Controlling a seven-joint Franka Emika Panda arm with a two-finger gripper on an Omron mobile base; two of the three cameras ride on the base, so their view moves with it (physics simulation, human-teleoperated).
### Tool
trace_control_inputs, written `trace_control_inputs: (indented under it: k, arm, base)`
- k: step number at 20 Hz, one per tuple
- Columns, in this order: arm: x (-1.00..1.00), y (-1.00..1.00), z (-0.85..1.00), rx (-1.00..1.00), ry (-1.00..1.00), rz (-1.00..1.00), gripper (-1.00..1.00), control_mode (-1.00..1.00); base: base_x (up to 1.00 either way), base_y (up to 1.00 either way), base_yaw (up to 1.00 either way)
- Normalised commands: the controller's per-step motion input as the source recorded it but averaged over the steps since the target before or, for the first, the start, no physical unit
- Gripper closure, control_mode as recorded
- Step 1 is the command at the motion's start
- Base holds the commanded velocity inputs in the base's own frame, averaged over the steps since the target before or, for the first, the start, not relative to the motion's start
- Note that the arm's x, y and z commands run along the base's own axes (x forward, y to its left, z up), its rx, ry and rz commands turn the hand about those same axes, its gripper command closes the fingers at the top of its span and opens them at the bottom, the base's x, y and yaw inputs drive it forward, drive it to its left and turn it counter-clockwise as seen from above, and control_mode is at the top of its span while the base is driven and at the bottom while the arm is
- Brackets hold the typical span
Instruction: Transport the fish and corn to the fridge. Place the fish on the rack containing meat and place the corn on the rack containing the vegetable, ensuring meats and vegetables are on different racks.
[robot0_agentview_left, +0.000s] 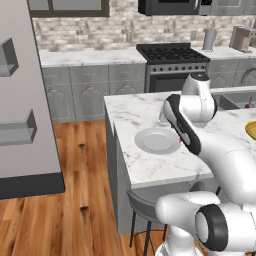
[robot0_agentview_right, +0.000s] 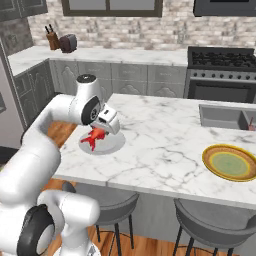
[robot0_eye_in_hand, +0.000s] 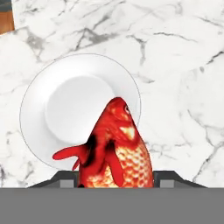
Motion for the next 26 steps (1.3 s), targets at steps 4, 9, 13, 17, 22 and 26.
trace_control_inputs:
  k: [4, 9, 13, 17, 22, 26]
  arm:
    - [-1.0, 0.0, 0.72, 0.0, -0.24, 0.01, 1.0, -1.0]
    - [-1.0, 0.0, 0.6, 0.0, -0.35, 0.0, 1.0, -1.0]
    - [-0.93, 0.01, 0.71, 0.0, -0.24, 0.0, 1.0, -1.0]
    - [-0.55, 0.01, 0.76, 0.01, -0.16, 0.0, 1.0, -1.0]
    - [-0.26, 0.0, 0.77, 0.06, -0.03, 0.0, 1.0, -1.0]
    - [-0.28, 0.0, 0.48, 0.02, -0.05, 0.0, 1.0, -1.0]
  base:
    - [0.0, 0.0, 0.0]
    - [0.0, 0.0, 0.0]
    - [0.0, 0.0, 0.0]
    - [0.0, 0.0, 0.0]
    - [0.0, 0.0, 0.0]
    - [0.0, 0.0, 0.0]
